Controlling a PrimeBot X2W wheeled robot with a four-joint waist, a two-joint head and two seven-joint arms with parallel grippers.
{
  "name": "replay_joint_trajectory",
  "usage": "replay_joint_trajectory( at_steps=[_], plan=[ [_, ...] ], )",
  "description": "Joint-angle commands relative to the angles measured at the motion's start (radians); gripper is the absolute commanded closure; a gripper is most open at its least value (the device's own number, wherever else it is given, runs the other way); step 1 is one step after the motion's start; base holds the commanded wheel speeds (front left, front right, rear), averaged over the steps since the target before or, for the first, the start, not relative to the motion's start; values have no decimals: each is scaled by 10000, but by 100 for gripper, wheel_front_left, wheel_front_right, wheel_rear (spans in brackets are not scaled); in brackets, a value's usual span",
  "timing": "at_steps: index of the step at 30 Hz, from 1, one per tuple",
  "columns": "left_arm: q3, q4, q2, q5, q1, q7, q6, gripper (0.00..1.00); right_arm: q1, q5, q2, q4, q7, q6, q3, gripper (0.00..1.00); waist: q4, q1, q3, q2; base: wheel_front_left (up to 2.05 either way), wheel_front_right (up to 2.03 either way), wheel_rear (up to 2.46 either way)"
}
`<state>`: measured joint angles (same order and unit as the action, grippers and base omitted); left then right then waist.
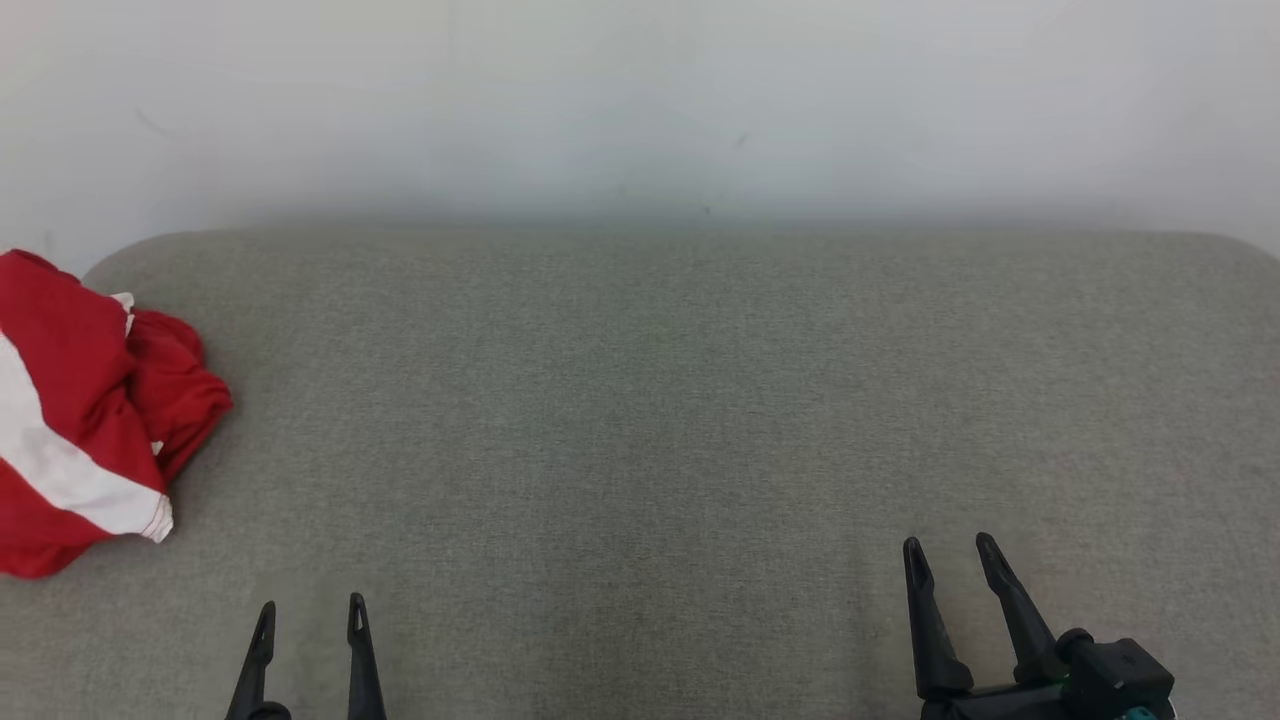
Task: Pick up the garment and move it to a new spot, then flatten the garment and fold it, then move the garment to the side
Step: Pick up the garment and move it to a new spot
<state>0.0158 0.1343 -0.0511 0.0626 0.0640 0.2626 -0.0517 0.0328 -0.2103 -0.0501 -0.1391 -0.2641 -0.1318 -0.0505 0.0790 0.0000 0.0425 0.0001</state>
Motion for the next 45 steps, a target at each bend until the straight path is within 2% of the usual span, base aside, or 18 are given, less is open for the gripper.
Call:
replay_joint_trajectory(
  at_steps=[1, 22, 33, 45],
  plan=[
    [-27, 24, 13, 66, 40, 35, 16, 0, 105, -84, -2, -4, -6, 21, 9, 0, 444, 0, 42, -1, 0, 0, 0],
    [-119, 112, 13, 118, 398, 35, 37, 0, 310, -117, -2, -162, -6, 21, -164, 0, 3324, 0, -227, -1, 0, 0, 0],
    [-221, 172, 13, 213, 527, 35, 22, 0, 366, -123, -2, -218, -6, 21, -276, 0, 4215, 0, -323, -1, 0, 0, 0],
    [-279, 81, 13, 405, 555, 35, -132, 0, 162, -5, -3, -267, -6, 21, -433, 0, 4311, 0, -240, -1, 0, 0, 0]
  ],
)
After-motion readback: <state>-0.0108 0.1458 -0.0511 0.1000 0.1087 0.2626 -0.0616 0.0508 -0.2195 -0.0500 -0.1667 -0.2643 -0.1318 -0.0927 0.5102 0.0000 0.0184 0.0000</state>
